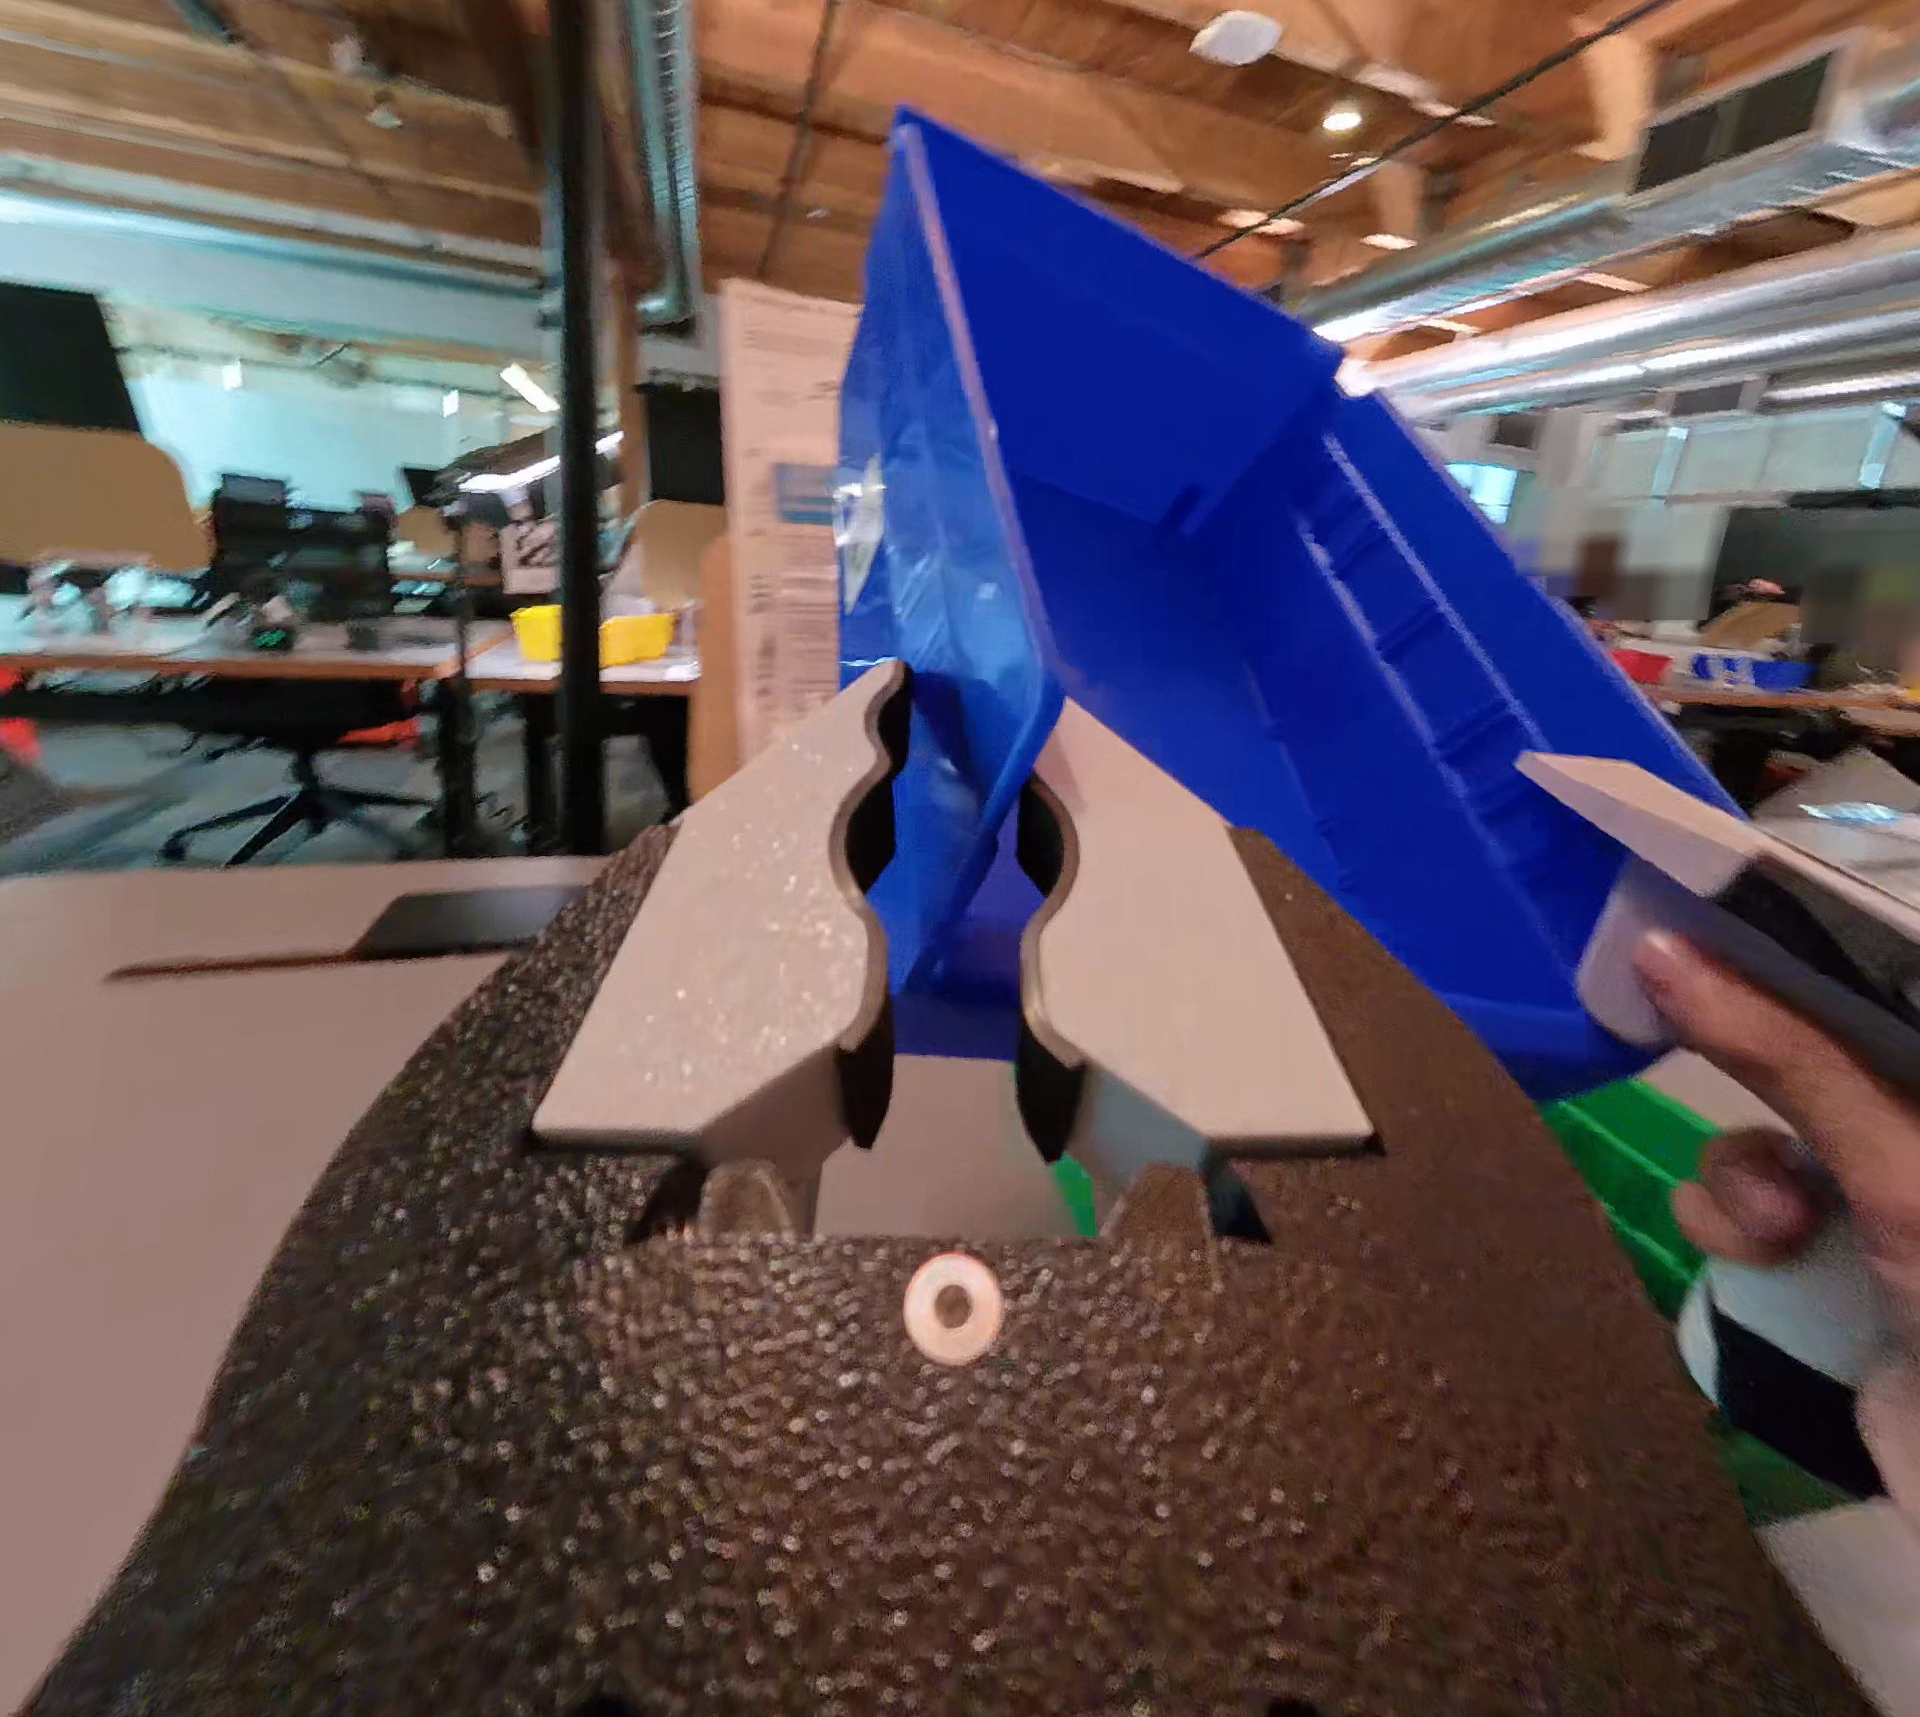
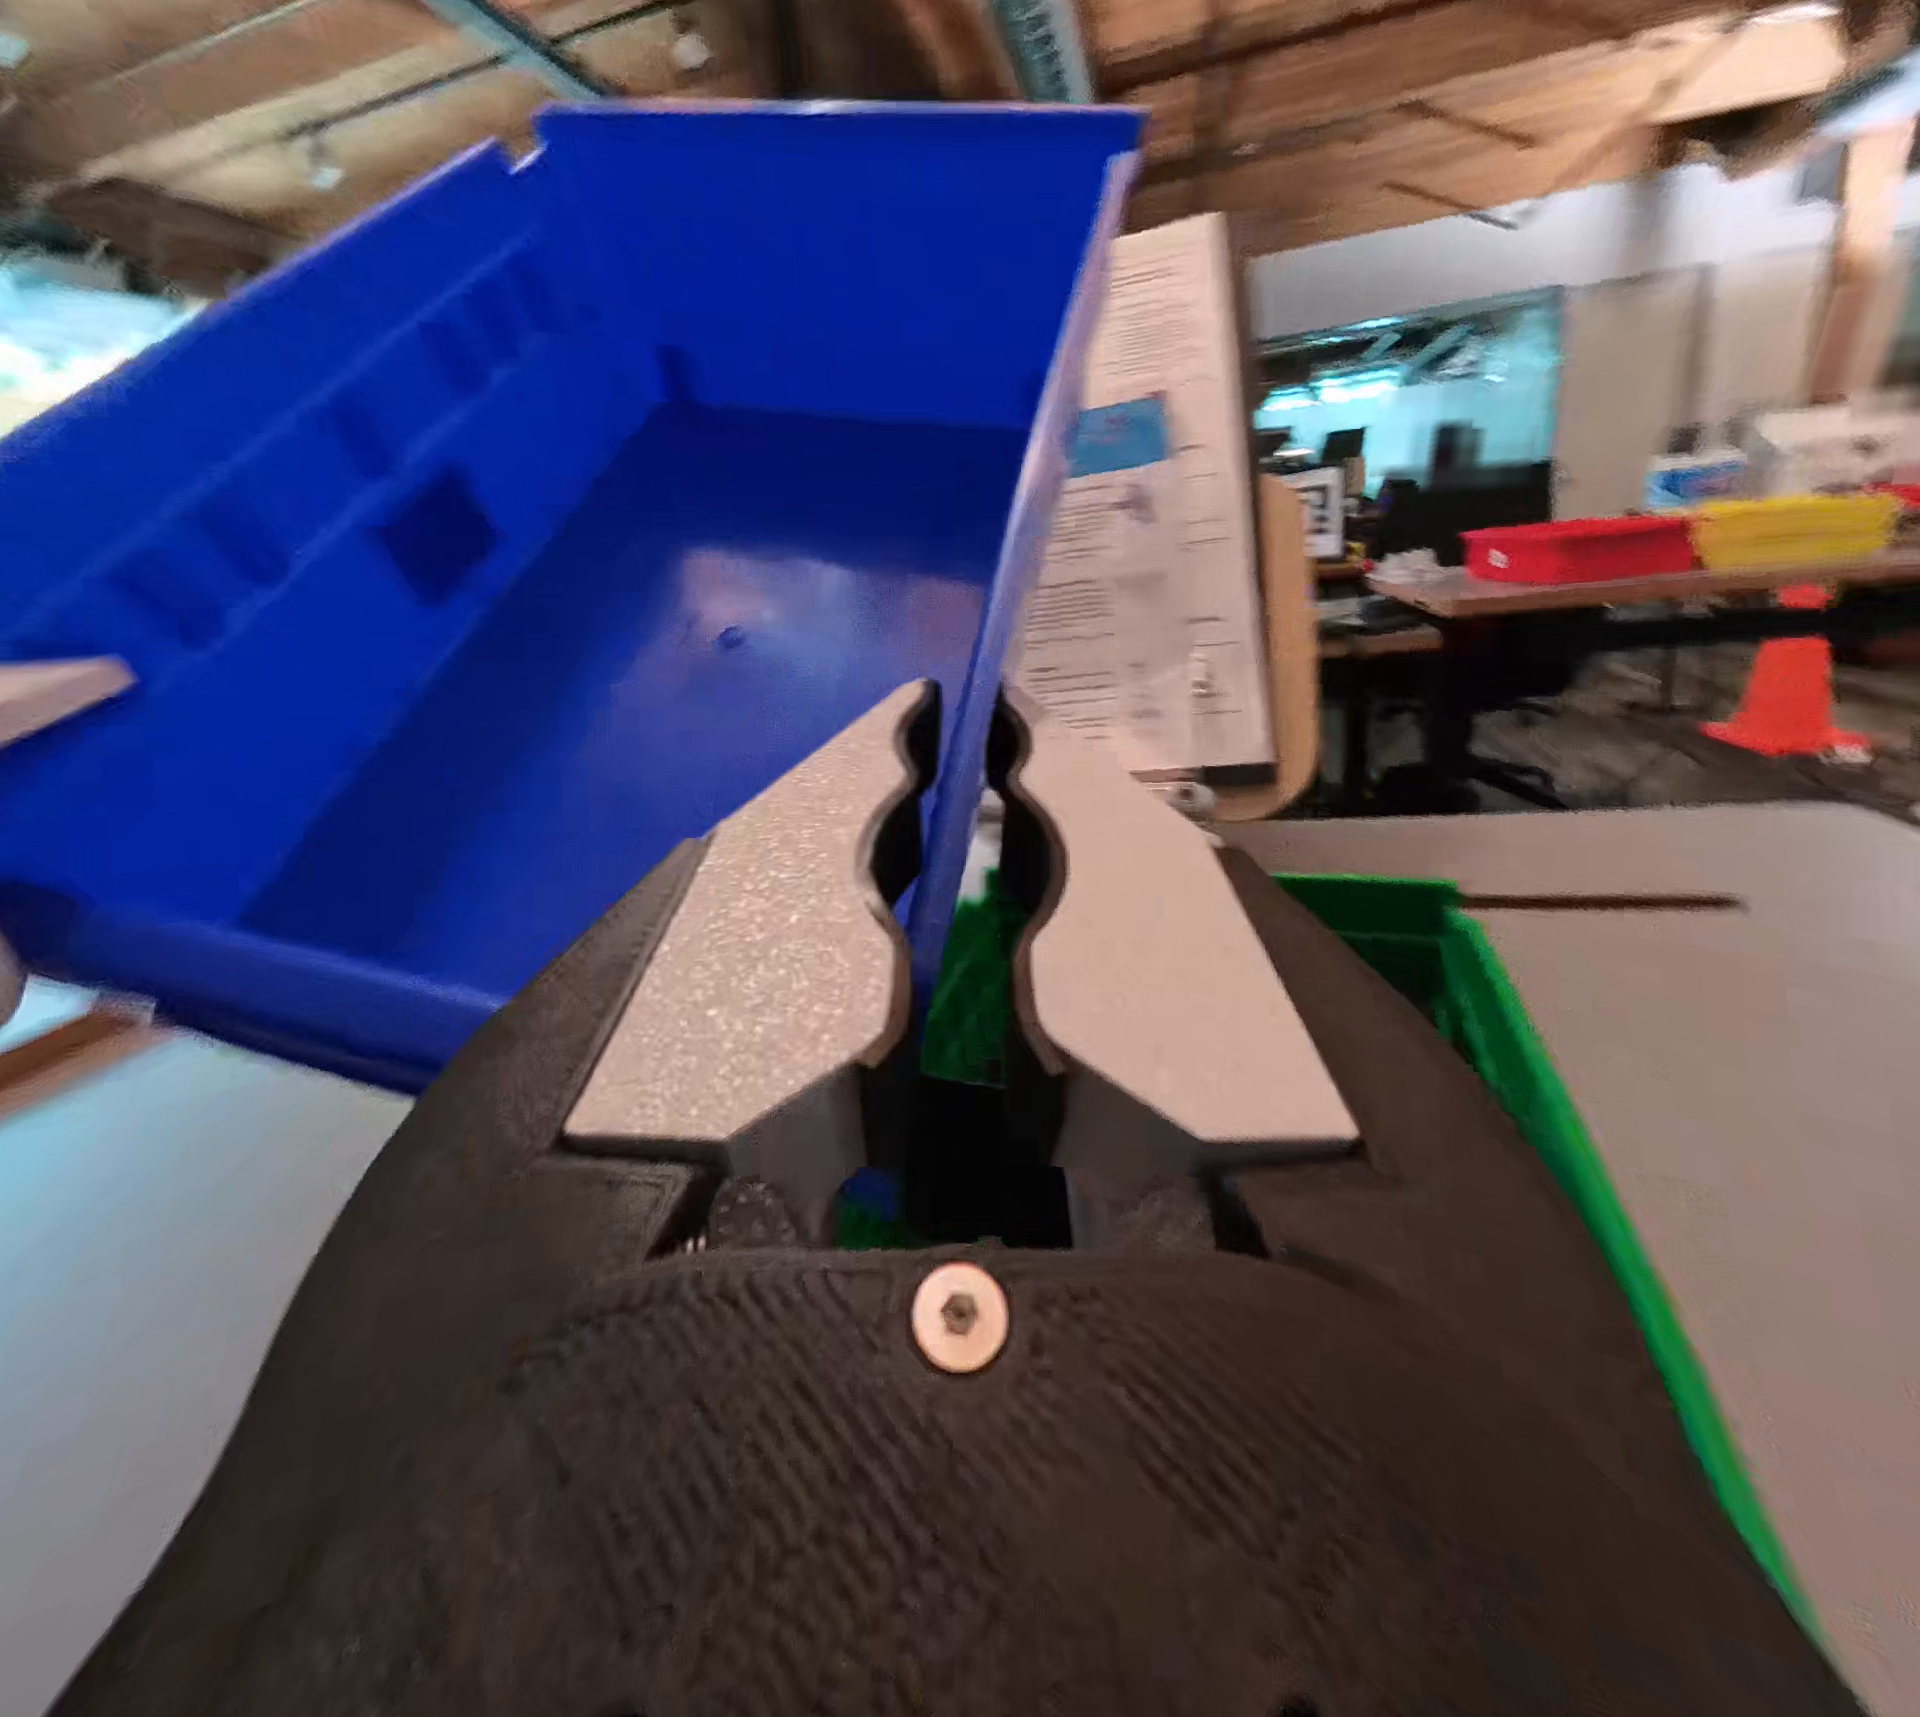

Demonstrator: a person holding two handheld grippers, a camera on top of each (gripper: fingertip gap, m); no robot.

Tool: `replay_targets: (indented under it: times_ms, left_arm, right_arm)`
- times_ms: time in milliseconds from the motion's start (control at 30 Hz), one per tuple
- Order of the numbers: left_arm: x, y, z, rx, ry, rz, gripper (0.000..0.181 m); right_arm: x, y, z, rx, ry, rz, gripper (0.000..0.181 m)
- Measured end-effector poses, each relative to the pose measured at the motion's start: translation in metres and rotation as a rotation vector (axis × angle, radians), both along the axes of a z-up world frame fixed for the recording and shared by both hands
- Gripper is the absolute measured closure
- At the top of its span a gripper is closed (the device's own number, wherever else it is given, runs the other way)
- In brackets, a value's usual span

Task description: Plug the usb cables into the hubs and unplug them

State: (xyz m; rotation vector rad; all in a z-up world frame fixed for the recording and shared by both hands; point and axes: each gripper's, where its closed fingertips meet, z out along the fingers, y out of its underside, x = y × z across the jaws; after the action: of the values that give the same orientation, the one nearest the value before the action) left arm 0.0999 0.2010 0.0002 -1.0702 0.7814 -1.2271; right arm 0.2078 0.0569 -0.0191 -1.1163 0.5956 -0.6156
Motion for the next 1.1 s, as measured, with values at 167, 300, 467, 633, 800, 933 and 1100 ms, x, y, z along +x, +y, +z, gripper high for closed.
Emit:
replay_targets:
  times_ms: [167,300,467,633,800,933,1100]
  left_arm:
    - [0.049,-0.102,-0.011,0.216,0.117,-0.236,0.143]
    - [0.059,-0.135,-0.025,0.238,0.137,-0.342,0.121]
    - [0.08,-0.11,-0.095,0.148,0.41,-0.307,0.107]
    - [0.093,-0.075,-0.151,0.057,0.627,-0.213,0.101]
    - [0.101,-0.077,-0.19,0.021,0.766,-0.242,0.126]
    - [0.098,-0.037,-0.186,0.155,0.772,-0.054,0.166]
    - [0.076,0.019,-0.184,0.121,0.749,-0.009,0.172]
  right_arm:
    - [0.051,-0.104,0.014,0.305,0.112,-0.068,0.179]
    - [0.076,-0.182,0.013,0.272,0.109,-0.205,0.18]
    - [0.096,-0.28,0.002,0.321,0.126,-0.383,0.179]
    - [0.124,-0.34,-0.023,0.297,0.198,-0.538,0.179]
    - [0.164,-0.346,-0.061,0.162,0.312,-0.593,0.179]
    - [0.184,-0.337,-0.096,0.059,0.406,-0.576,0.179]
    - [0.198,-0.323,-0.129,-0.022,0.492,-0.539,0.179]
